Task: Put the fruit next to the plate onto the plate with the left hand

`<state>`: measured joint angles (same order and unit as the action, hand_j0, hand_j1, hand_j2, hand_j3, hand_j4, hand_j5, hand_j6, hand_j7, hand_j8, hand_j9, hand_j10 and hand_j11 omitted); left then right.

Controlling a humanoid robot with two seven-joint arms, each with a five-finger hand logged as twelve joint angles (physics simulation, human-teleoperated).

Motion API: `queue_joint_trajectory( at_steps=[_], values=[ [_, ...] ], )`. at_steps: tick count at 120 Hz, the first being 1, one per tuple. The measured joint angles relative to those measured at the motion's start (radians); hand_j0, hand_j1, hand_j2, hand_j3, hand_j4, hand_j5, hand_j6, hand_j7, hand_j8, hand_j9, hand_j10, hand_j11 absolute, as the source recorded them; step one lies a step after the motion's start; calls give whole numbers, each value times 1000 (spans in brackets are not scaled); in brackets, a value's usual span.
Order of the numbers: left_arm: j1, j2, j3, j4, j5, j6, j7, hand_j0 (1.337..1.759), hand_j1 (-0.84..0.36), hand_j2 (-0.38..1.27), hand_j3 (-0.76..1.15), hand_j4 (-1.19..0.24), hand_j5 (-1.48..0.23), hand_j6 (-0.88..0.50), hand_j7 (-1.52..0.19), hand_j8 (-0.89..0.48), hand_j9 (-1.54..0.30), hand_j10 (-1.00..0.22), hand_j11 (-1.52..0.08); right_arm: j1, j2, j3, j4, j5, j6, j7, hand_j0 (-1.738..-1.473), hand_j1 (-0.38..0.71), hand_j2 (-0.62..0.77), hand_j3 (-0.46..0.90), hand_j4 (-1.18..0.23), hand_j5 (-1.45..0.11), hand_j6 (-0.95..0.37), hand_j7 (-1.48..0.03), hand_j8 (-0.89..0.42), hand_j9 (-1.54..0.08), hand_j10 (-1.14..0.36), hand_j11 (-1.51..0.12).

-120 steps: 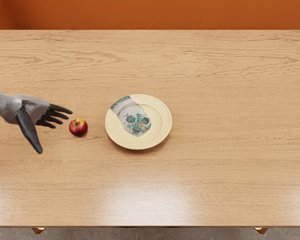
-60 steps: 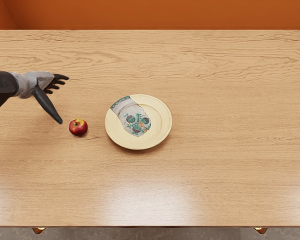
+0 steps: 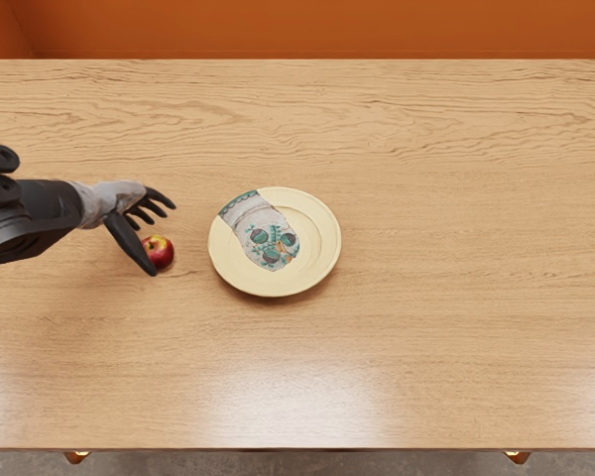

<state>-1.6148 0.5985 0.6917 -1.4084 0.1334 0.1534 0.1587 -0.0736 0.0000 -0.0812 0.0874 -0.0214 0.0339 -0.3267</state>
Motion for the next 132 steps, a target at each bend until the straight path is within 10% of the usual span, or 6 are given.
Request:
queue_joint_trajectory(
  at_steps=[132],
  values=[
    [-13, -100, 141, -162, -3, 426, -1, 1658, -218, 95, 0, -473, -614, -473, -614, -473, -614, -473, -614, 0, 0, 0, 0, 0, 0, 0, -1658, -349, 0, 0, -1, 0, -1, 0, -1, 0, 0, 0]
  ],
)
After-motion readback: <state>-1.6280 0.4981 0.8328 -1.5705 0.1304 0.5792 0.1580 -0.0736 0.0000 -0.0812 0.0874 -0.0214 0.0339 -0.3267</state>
